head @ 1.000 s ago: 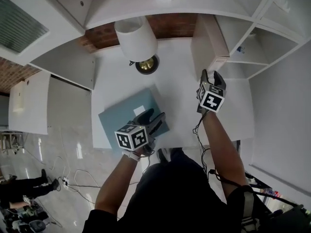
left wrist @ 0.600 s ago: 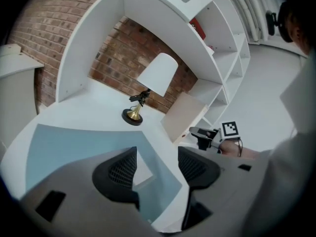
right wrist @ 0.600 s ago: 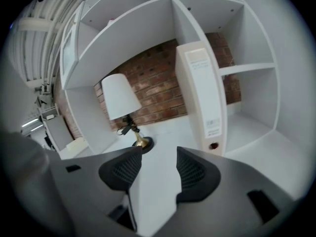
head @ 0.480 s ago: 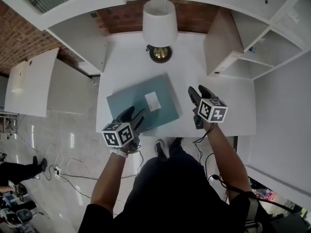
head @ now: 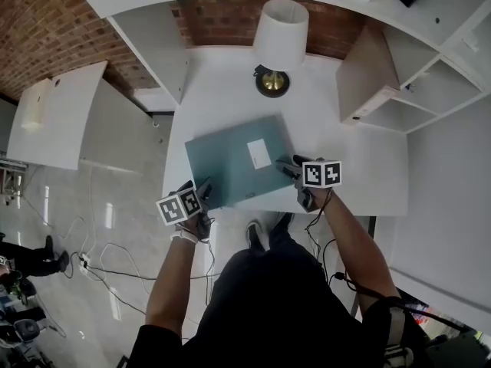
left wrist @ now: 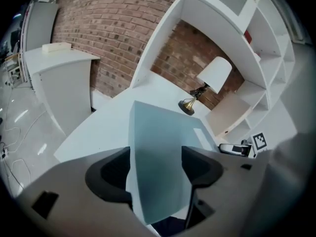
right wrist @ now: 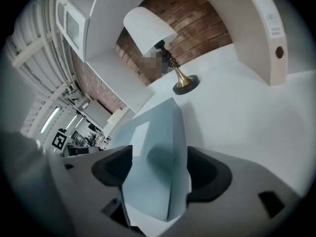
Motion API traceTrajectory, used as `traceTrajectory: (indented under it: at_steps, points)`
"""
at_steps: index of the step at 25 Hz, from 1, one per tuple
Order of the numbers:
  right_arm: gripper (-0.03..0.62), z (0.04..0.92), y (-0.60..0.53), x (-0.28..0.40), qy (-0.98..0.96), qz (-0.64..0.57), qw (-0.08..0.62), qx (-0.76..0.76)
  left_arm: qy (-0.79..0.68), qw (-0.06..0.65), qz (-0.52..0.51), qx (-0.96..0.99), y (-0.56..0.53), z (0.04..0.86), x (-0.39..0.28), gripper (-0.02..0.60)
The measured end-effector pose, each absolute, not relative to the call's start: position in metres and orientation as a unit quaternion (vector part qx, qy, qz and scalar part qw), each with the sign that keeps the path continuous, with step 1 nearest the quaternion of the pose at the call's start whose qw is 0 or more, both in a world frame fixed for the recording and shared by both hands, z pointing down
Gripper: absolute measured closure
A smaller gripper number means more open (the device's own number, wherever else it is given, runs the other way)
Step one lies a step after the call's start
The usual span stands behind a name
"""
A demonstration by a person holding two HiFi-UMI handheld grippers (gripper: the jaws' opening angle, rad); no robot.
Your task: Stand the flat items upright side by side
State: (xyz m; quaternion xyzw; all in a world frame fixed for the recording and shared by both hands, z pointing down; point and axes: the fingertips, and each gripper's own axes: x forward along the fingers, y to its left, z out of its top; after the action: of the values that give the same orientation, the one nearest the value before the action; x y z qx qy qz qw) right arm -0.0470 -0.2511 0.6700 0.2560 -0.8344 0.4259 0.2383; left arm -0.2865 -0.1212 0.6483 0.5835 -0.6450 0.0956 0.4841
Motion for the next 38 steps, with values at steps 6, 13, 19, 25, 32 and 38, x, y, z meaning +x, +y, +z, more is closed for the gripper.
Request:
traceTrajectory:
  at_steps: [6,13,19,25,32,38]
  points:
    - [0.27,0.69,-0.242,-0.056,-0.825,0.424,0.287,0.239,-0.62,0.489,0.155,0.594,-0.121,0.671,-0.279,0.279]
    - [0.29,0.651,-0.251,-0.053,-0.841,0.353,0.307,0.273,-0.62,0.497,0.123,0.594,-0.124,0.667,-0.274,0.287]
    - [0.293,0.571,-0.281,-0.037,-0.861,0.212,0.355,0.297,-0.588,0.522,0.024,0.617,-0.147,0.656,-0.235,0.287]
    - [0.295,0.514,-0.294,-0.035,-0.854,0.087,0.41,0.307,-0.545,0.562,-0.058,0.62,-0.167,0.664,-0.192,0.287]
    - [0.315,0.464,-0.267,-0.074,-0.868,0.004,0.401,0.292,-0.566,0.552,-0.056,0.61,-0.162,0.662,-0.197,0.287]
    - [0.333,0.429,-0.228,-0.118,-0.887,-0.013,0.368,0.278,-0.576,0.536,-0.025,0.616,-0.146,0.658,-0.217,0.287]
